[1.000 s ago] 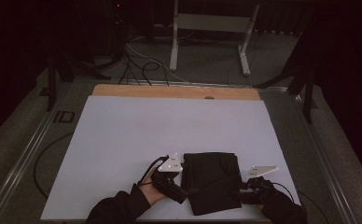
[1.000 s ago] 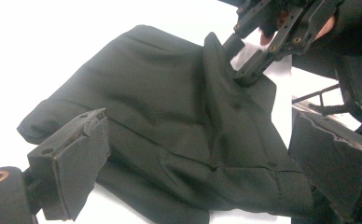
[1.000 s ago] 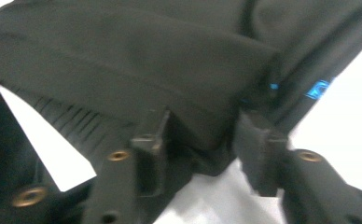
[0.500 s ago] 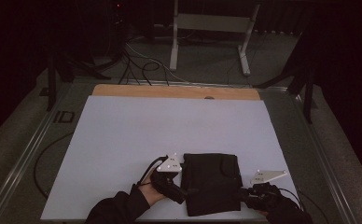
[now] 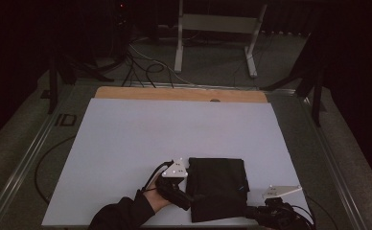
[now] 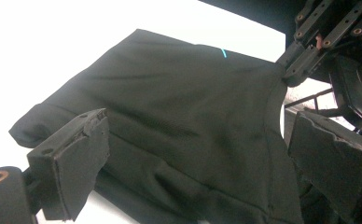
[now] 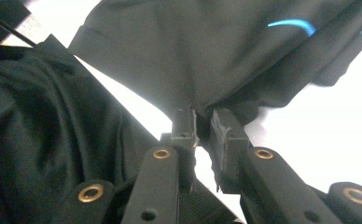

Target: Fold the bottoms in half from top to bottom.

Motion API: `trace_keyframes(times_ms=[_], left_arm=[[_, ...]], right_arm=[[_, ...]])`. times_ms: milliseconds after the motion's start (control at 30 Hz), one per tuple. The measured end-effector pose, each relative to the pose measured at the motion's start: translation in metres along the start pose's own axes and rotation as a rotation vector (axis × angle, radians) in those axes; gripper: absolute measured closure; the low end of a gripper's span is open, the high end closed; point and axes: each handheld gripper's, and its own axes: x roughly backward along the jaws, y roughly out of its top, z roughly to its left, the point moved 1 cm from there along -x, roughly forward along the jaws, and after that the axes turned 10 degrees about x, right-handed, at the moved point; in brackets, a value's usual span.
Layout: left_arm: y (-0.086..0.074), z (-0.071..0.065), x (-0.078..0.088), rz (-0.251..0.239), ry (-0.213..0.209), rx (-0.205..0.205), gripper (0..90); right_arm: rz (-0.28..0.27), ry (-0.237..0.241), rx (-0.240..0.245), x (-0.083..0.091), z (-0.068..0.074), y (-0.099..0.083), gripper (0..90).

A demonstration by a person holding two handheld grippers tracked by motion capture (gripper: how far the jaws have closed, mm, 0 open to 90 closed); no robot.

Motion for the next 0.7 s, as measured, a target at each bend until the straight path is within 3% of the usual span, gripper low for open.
trace_keyframes(times_ms=[233,333,500,600,700], left_arm=[[-0.003,0.0,-0.001,0.007,-0.002,0.004,5.7],[-0.005,0.001,-0.002,0.014,0.001,0.006,5.4],[-0.006,0.0,-0.005,0.021,-0.005,0.004,4.4],[-0.005,0.0,-0.005,0.023,-0.009,-0.002,2.6],[-0.004,0.0,-0.003,0.018,-0.01,-0.002,1.8]], right_arm=[[0.062,-0.045,-0.02,-0.007,-0.001,-0.007,84.2],[0.087,-0.053,-0.007,-0.012,0.0,-0.009,84.3],[0.086,-0.055,-0.009,-0.013,-0.001,-0.009,83.0],[0.063,-0.062,0.001,-0.01,-0.002,-0.008,76.1],[0.029,-0.085,0.006,-0.003,-0.003,-0.007,58.5]])
